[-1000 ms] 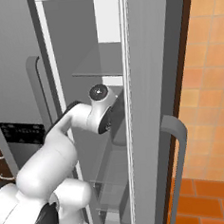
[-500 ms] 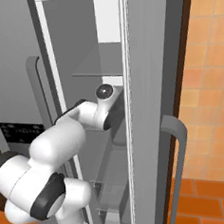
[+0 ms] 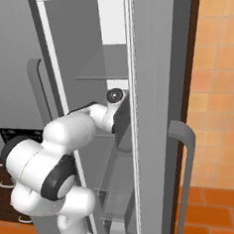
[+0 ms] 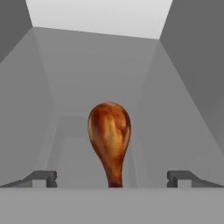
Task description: Place one tomato and one chicken drumstick in each tupperware on the nearby counter, to pack two identical lunches.
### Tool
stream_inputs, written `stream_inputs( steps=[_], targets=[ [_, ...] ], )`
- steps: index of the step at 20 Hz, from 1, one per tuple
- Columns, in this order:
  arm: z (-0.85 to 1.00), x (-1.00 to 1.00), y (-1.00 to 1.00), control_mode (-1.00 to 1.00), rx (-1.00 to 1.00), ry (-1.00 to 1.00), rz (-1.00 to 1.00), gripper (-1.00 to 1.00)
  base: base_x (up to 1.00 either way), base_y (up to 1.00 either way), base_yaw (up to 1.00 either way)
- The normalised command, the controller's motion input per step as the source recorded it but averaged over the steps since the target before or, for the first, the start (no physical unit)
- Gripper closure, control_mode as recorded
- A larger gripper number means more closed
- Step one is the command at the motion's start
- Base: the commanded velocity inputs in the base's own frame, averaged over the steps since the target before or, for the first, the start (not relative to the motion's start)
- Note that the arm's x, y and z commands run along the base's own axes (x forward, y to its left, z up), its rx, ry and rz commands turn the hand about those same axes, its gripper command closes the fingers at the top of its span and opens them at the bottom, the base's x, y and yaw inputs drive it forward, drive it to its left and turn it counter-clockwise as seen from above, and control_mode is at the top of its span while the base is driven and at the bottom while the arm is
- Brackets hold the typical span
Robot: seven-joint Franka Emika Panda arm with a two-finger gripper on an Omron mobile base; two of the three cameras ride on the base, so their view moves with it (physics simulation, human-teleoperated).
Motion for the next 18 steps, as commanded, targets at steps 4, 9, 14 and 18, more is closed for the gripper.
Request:
stream_inputs(
  steps=[4,9,14,18],
  targets=[
    [-0.21,0.29,-0.15,-1.00,0.00,0.01,0.00,-1.00,0.00,0.00,0.00],
    [-0.19,0.23,-0.11,-1.00,0.00,0.00,0.00,-1.00,0.00,0.00,0.00],
    [-0.15,0.30,-0.01,-1.00,0.00,0.01,0.00,-1.00,0.00,0.00,0.00],
    [-0.22,0.28,0.00,-1.00,0.00,0.01,0.00,-1.00,0.00,0.00,0.00]
  ],
)
